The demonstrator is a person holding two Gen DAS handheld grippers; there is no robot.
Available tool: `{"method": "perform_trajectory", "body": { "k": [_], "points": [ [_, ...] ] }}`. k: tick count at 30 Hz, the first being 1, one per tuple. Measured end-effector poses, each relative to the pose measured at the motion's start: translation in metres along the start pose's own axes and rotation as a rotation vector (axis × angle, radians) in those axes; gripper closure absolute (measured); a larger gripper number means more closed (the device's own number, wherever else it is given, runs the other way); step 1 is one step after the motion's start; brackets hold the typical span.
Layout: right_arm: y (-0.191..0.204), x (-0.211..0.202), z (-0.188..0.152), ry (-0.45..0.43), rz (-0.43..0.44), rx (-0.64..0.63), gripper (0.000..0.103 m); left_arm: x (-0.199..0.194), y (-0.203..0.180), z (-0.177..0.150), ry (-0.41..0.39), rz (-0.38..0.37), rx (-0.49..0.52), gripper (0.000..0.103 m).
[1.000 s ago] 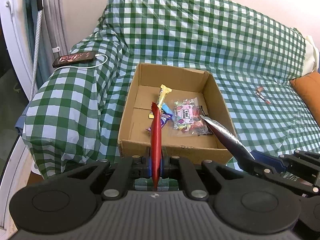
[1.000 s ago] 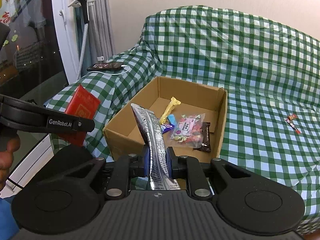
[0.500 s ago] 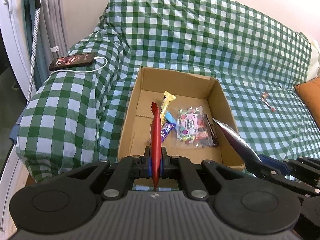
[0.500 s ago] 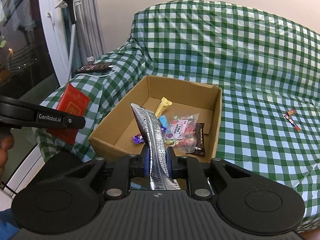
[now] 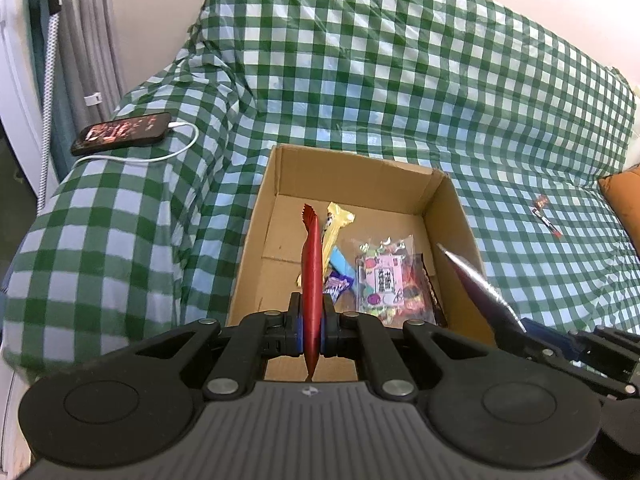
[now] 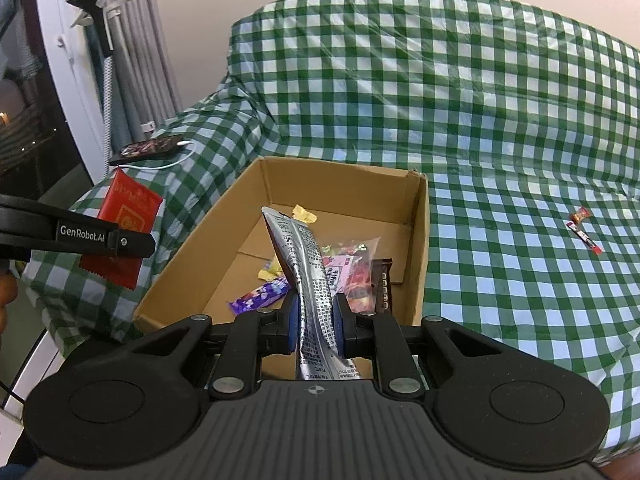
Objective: Organize snacks
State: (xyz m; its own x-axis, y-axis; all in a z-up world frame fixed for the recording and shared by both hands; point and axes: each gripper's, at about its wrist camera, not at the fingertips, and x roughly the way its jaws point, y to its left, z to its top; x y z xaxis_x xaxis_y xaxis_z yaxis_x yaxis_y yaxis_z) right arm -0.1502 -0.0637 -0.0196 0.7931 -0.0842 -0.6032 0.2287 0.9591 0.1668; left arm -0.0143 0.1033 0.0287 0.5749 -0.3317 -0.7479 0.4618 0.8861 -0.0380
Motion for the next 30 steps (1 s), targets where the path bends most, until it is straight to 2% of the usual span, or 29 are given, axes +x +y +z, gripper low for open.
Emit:
{"method": "perform_trajectory", "body": {
  "k": [14,29,30],
  "points": [
    [-0.062,0.08,0.019,0.064,-0.01,0.054,0.084,0.083,-0.009,0.038,0.069,0.002,0.024,0.096],
    [-0.076,0.14,0.032,0.097,-0.04,0.107,0.084,0.154,-0.011,0.048,0.127,0.04,0.079,0.095],
    [-0.076,0.143,0.032,0.095,-0.038,0.112,0.083,0.156,-0.011,0.049,0.124,0.034,0.091,0.089]
  ]
}}
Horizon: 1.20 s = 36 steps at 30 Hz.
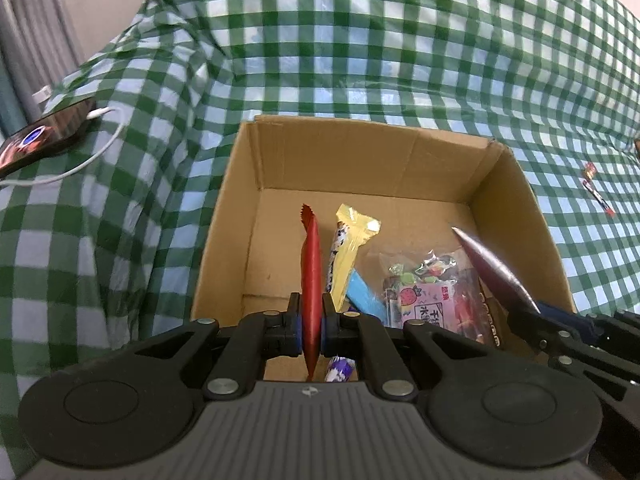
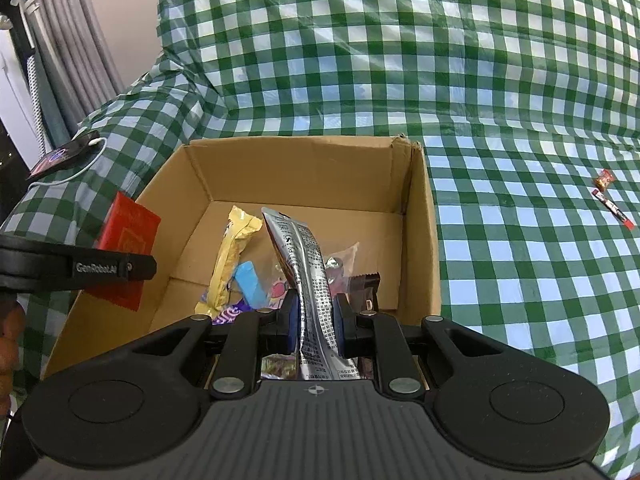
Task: Organize snacks
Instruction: 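Open both tools to drop the red packet and silver sachet into the box, then lift both tools away from the box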
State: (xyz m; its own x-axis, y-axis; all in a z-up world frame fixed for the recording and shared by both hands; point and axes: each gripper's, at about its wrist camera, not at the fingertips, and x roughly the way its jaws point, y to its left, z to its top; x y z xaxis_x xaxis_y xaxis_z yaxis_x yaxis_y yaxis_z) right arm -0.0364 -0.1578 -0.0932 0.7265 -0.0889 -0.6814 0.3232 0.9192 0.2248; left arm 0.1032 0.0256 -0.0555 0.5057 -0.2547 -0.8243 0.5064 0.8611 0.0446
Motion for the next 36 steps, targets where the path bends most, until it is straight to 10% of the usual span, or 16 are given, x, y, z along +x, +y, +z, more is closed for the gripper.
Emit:
{"method": "perform_trajectory", "body": {
  "k": [1,3,4,6,21,36],
  "points": [
    [-0.001,0.002,0.001,-0.003,0.003,0.004,0.08,0.002,-0.002,0.002,-0.001,0.0,0.011,0.08],
    [-0.002,0.003,0.002,-0.012,0.01,0.016,0.067,0.0,0.0,0.004,-0.006,0.052,-0.003,0.005],
    [-0.002,0.003,0.002,-0.012,0.01,0.025,0.043,-0.004,0.0,0.003,-0.022,0.078,-0.022,0.002],
    [-0.001,-0.002,0.001,-0.018,0.006,0.039,0.026,-0.017,0.005,-0.002,-0.079,0.1,-0.045,0.0],
    [0.047,-0.094,-0.056,0.0,-0.003,-0.004,0.006,-0.096,0.003,-0.106,0.044,0.126,-0.097,0.0],
    [0.109,-0.189,-0.095,-0.164,-0.022,-0.098,0.003,-0.184,-0.011,-0.149,-0.148,0.148,-0.074,0.0]
  ]
}}
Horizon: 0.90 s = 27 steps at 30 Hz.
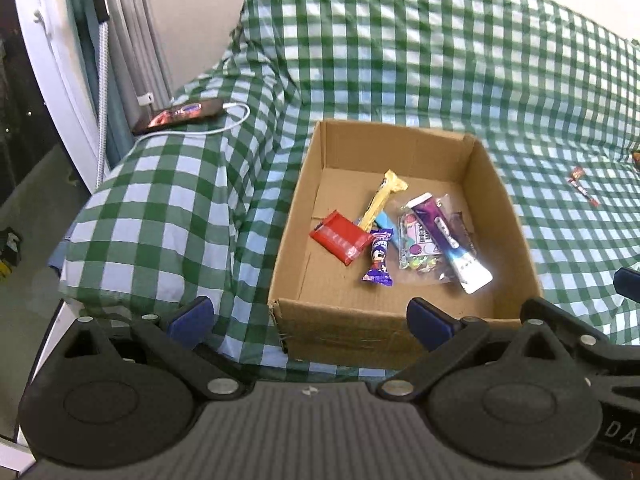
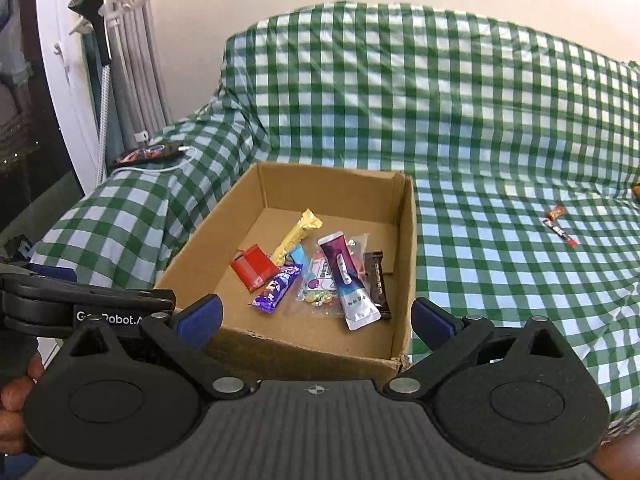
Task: Organize snacks
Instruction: 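Lift both tools away from the box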
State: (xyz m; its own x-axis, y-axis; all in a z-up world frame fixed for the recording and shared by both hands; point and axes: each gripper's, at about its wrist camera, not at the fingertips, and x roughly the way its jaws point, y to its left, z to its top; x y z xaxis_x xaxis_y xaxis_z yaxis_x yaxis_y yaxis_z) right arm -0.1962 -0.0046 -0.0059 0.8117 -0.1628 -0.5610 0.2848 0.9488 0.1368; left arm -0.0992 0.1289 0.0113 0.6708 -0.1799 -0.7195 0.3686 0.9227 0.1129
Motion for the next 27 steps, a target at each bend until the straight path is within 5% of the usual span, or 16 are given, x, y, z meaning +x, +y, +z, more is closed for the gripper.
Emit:
{"method": "perform_trajectory", "body": {
  "k": [27],
  "points": [
    [0.007,-0.057,-0.018,-0.12,0.001,-0.012,0.0,-0.052,0.005,-0.019,-0.102,-0.004,-0.008,0.0]
  ]
}}
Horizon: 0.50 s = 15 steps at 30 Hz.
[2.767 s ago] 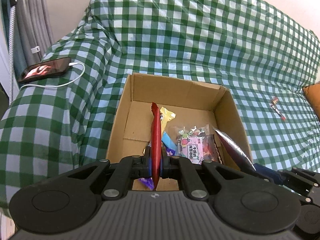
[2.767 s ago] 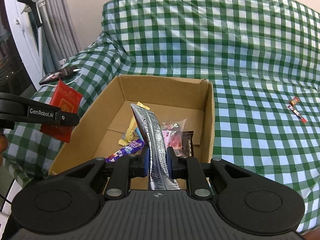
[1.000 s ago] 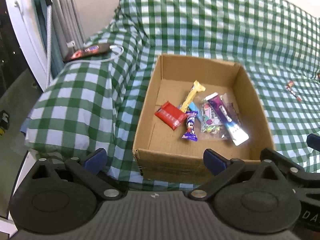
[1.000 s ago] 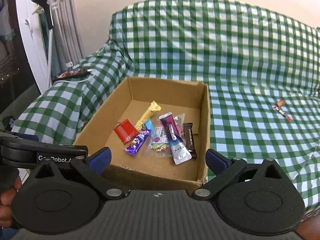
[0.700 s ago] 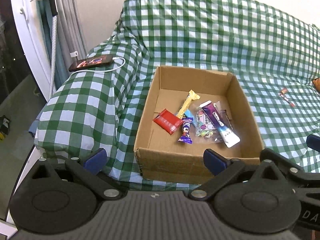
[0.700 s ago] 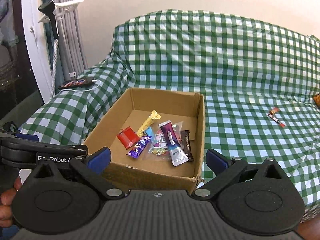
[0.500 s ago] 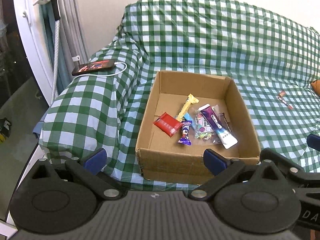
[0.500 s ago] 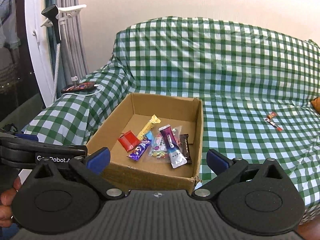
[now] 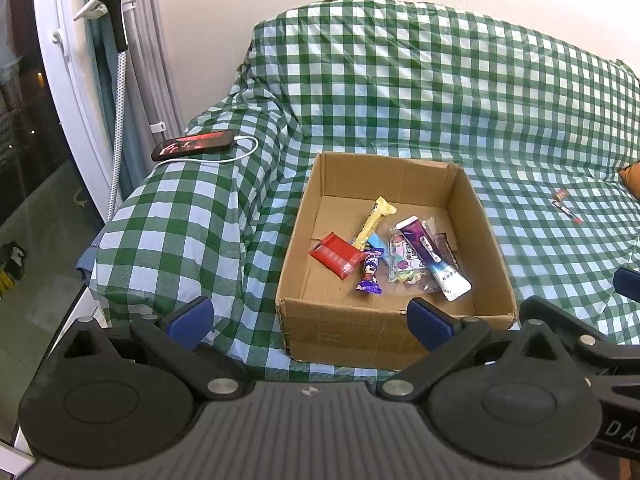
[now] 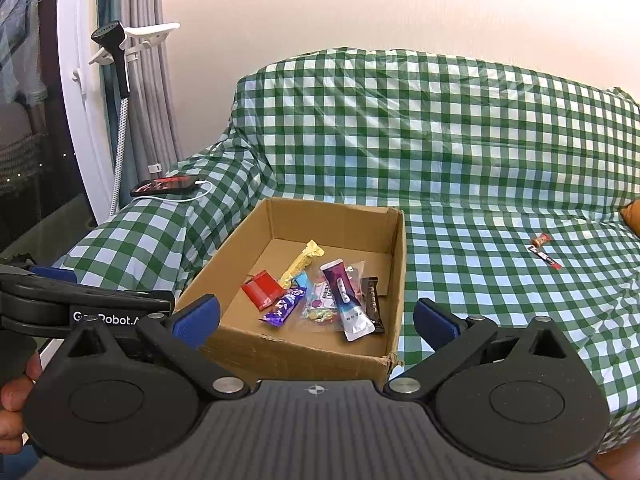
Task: Organize snacks
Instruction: 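Lift both tools away from the box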
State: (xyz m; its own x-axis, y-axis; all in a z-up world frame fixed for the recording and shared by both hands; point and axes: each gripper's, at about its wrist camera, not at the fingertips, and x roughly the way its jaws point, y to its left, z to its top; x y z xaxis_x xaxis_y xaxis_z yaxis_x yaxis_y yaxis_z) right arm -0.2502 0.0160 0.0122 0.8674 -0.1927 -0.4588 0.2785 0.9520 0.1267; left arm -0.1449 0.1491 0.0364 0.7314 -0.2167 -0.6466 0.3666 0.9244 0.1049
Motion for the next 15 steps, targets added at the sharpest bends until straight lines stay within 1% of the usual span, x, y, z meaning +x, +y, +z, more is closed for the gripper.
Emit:
{"method": "perform_trajectory", "body": {
  "k": [15],
  "points": [
    [0.001,0.0022,-0.0038,0.014,-0.004,0.008,0.0,0.0054,0.0,-0.0031,0.018,-0.001,0.012,0.0]
  ]
}}
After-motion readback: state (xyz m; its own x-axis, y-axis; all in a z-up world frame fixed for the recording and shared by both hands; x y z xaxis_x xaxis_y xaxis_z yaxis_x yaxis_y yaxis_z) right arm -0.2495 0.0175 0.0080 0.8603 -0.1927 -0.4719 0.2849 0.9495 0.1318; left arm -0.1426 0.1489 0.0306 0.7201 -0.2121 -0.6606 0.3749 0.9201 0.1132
